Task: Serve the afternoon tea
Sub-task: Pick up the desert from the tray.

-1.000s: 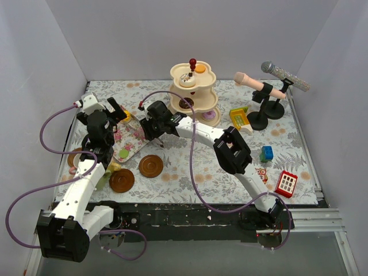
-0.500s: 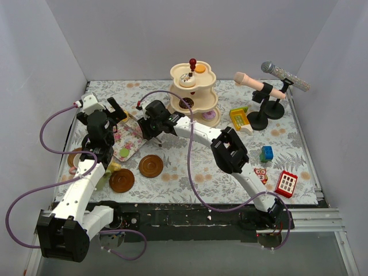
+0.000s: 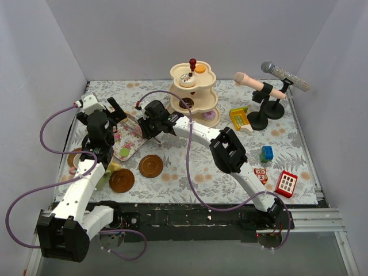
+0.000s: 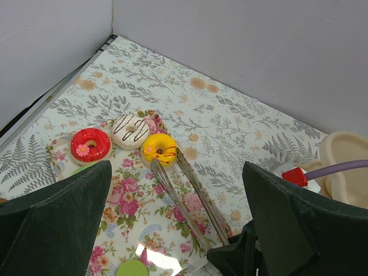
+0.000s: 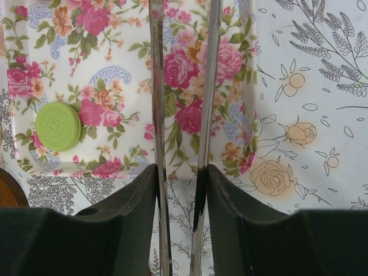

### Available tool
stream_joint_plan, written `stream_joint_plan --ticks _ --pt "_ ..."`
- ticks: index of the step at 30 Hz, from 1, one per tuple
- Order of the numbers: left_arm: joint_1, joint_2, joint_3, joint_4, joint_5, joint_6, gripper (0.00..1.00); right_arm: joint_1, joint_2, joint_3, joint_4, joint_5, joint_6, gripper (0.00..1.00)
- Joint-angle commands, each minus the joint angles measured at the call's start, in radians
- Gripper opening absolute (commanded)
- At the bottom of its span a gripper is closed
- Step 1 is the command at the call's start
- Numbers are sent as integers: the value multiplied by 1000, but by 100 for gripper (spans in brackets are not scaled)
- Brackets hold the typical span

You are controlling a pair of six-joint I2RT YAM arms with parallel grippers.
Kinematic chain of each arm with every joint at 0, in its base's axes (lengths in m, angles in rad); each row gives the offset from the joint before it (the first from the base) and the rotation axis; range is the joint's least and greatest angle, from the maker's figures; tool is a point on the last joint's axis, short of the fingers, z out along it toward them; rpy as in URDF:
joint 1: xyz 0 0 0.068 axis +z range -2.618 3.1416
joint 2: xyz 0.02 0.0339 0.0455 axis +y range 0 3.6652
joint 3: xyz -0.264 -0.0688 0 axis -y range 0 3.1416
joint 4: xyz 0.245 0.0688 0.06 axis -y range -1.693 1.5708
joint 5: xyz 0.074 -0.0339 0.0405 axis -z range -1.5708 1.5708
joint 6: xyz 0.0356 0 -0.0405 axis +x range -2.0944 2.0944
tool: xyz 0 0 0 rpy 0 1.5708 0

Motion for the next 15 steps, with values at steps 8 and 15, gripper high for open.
stream_joint_plan --ticks 8,15 --pt "-4 -8 -6 13 3 14 98 -1 -179 -125 111 14 7 26" --pt "-4 -8 -5 12 1 11 98 -1 -313 -245 152 10 17 22"
